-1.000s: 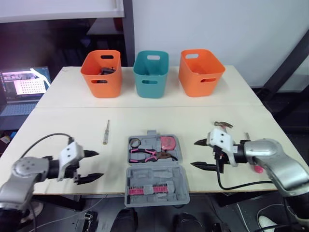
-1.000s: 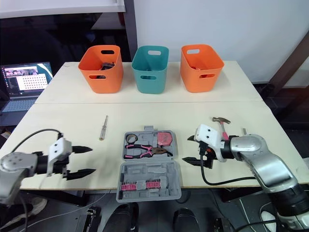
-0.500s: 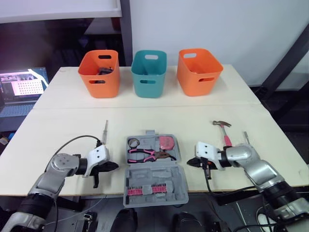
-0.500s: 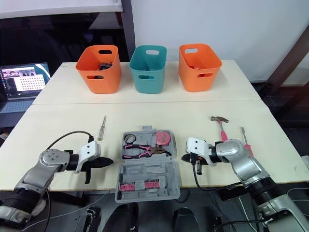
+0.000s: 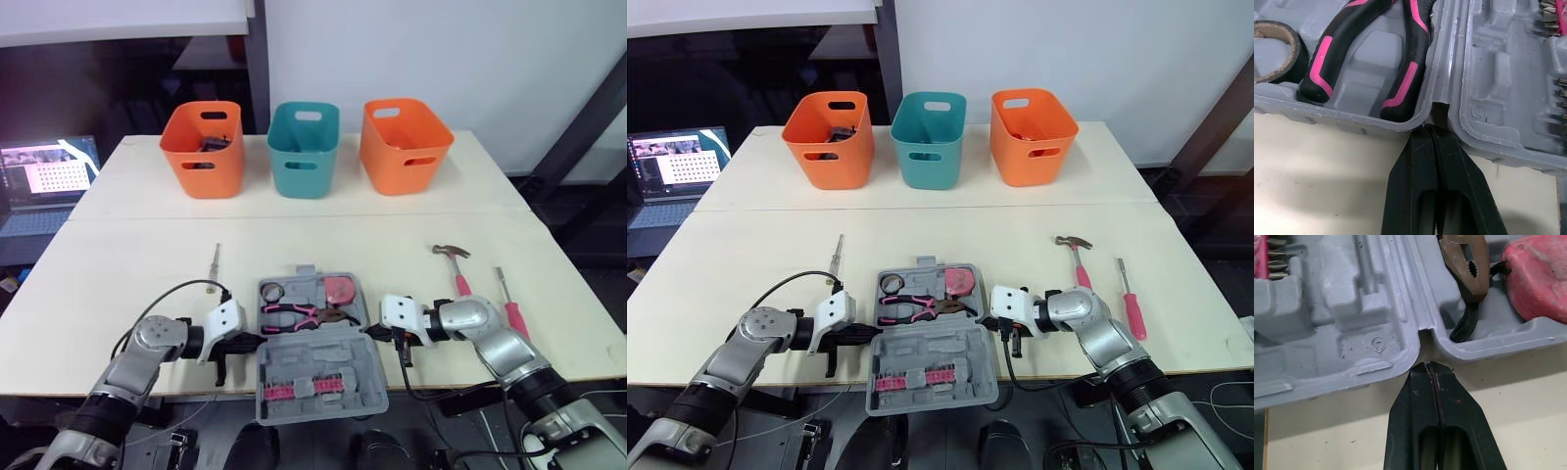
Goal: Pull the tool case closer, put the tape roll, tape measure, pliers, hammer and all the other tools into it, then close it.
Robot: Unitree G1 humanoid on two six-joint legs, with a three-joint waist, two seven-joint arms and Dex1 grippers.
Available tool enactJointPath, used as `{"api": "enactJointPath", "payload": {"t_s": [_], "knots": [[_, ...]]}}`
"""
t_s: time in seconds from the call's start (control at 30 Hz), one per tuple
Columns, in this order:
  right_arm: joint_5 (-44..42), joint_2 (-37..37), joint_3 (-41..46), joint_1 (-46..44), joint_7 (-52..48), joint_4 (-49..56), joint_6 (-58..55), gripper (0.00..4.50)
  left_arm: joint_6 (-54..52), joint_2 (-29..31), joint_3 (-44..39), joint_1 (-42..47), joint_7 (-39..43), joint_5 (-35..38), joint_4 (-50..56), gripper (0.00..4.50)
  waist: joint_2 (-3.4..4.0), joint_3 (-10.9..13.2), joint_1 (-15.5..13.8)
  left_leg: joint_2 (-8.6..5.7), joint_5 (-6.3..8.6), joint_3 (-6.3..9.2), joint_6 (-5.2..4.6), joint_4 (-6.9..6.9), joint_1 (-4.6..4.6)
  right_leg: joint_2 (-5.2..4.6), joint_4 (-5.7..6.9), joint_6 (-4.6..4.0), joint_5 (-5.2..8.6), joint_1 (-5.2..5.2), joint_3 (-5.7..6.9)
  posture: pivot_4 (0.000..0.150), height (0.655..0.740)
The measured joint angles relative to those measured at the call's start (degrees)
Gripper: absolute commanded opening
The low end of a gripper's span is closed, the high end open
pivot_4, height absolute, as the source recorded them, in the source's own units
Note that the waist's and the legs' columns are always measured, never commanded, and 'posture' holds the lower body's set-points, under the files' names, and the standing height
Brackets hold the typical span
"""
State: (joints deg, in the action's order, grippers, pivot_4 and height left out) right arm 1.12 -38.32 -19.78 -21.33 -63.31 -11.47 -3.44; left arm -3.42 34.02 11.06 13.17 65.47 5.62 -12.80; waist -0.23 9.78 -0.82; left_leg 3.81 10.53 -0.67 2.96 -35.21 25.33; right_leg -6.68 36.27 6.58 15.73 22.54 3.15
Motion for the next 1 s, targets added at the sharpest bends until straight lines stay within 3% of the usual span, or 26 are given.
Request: {"api": "enactJointPath", "payload": {"t_s": [0.4,1.0], "knots": [[1.36,1.24,0.99,-0.89,0.58,-1.81,-0.10,0.00,-0.58,-2.74,-0.65,1.32,-3.82,-0.94,-1.34,0.02,0.00,0.00,0.10,0.00,-0.02,0.00,0.02,-0.04,-0.02,0.00,0.00,0.03,-0.06,-0.03,0.00,0.150,0.7400],[3.11,8.82,2.24,-11.39,4.46,-16.33,-1.79,0.00,5.28,-5.20,-0.69,14.30,-12.73,-6.94,-18.15,0.02,-0.01,0.00,0.26,0.00,-0.10,0.00,0.12,0.01,-0.03,0.04,0.06,0.17,-0.18,0.00,-0.01,0.150,0.7400]]}}
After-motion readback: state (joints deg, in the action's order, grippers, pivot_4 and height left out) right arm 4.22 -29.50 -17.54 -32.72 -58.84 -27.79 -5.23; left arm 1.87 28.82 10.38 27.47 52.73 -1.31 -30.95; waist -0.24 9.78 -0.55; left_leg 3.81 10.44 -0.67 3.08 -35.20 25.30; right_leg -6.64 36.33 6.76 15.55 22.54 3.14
